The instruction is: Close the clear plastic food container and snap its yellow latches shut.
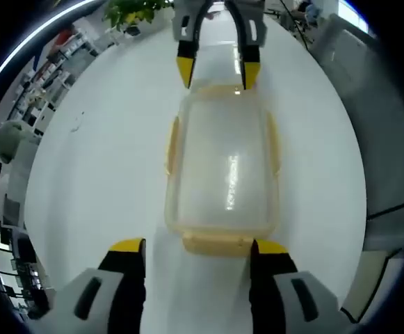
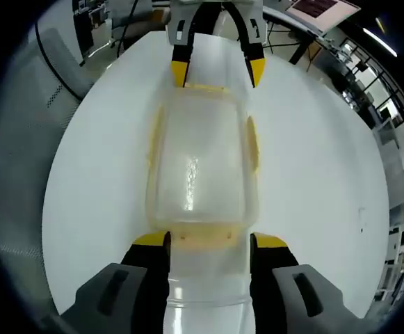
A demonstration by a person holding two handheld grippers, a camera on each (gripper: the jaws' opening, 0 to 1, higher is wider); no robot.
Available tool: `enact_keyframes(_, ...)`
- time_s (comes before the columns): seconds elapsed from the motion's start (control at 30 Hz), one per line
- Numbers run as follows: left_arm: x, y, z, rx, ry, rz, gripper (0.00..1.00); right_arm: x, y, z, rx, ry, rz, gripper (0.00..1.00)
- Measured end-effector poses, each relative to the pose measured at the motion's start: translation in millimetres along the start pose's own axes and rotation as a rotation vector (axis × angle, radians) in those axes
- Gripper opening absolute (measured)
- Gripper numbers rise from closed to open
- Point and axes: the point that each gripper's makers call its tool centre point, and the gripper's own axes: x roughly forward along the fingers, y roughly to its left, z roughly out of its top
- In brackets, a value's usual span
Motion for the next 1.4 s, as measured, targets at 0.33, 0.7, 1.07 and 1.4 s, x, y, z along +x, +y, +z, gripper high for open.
enact_keyframes(0.33, 3, -6.3, -1.0, -0.027, -0.036, -0.096, 0.45, 2, 4, -1.2, 0.044, -0.003, 0.071, 0.37)
enact_keyframes(0.7, 5, -13.7, 2.7, 0.028, -0.001, -0.177, 0.37, 3, 5, -2.2, 0.05, -0.005, 0.099, 0.37)
enact_keyframes(1.07, 6, -16.9, 2.2, 0.027, 0.039, -0.211, 0.34, 4, 7, -2.3, 0.059, 0.002, 0.138, 0.37)
enact_keyframes(1.4, 6, -16.8, 0.9, 0.028, 0.04, -0.218, 0.34, 5, 7, -2.7, 0.052, 0.034, 0.157, 0.38)
